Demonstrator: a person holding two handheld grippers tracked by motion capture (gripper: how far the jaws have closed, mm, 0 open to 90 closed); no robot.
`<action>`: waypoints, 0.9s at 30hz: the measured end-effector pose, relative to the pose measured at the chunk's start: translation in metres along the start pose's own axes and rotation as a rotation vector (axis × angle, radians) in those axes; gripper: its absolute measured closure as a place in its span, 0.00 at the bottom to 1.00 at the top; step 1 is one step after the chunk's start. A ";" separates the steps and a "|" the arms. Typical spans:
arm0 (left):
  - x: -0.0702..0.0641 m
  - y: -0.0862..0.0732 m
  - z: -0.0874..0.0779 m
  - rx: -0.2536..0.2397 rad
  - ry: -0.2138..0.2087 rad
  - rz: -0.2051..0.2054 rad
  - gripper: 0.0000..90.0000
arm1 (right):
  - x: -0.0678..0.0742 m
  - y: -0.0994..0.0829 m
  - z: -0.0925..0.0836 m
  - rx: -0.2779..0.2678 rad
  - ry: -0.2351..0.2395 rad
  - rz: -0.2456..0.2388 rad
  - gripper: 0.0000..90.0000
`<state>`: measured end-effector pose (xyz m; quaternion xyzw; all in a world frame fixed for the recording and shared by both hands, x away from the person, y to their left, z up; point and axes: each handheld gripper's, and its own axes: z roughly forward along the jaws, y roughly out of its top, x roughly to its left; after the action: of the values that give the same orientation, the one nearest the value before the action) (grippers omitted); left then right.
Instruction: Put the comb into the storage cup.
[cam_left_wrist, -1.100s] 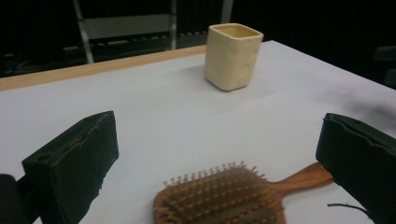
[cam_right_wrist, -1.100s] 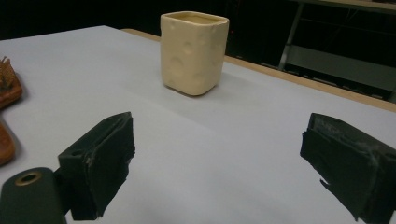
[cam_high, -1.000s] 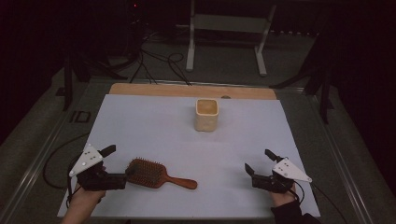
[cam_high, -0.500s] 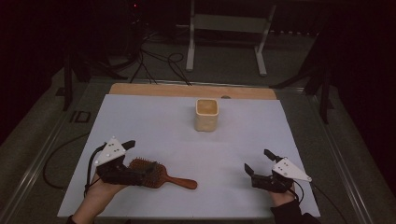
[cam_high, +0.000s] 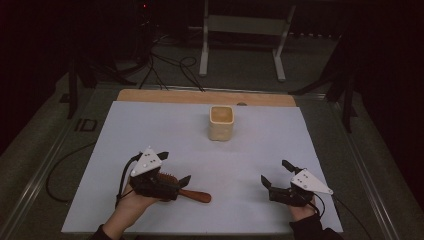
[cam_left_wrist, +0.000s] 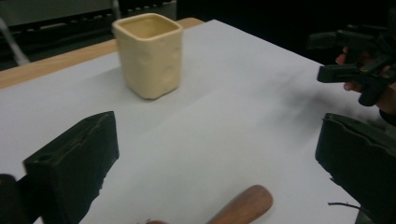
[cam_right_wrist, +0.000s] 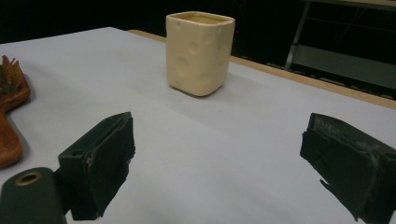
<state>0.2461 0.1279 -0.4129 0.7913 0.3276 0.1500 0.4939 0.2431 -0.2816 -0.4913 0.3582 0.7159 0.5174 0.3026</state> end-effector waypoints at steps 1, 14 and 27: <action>-0.002 0.000 0.004 0.001 -0.008 -0.001 0.04 | 0.000 0.000 0.000 -0.001 0.003 -0.004 0.10; -0.022 -0.017 0.050 0.078 -0.062 -0.036 0.21 | -0.001 0.000 0.000 -0.005 0.008 -0.003 0.10; -0.025 -0.040 0.078 0.200 -0.005 -0.101 0.62 | 0.000 0.001 0.001 -0.007 0.016 -0.004 0.10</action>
<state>0.2565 0.0696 -0.4829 0.8196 0.3790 0.0896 0.4202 0.2435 -0.2807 -0.4909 0.3515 0.7173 0.5218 0.2993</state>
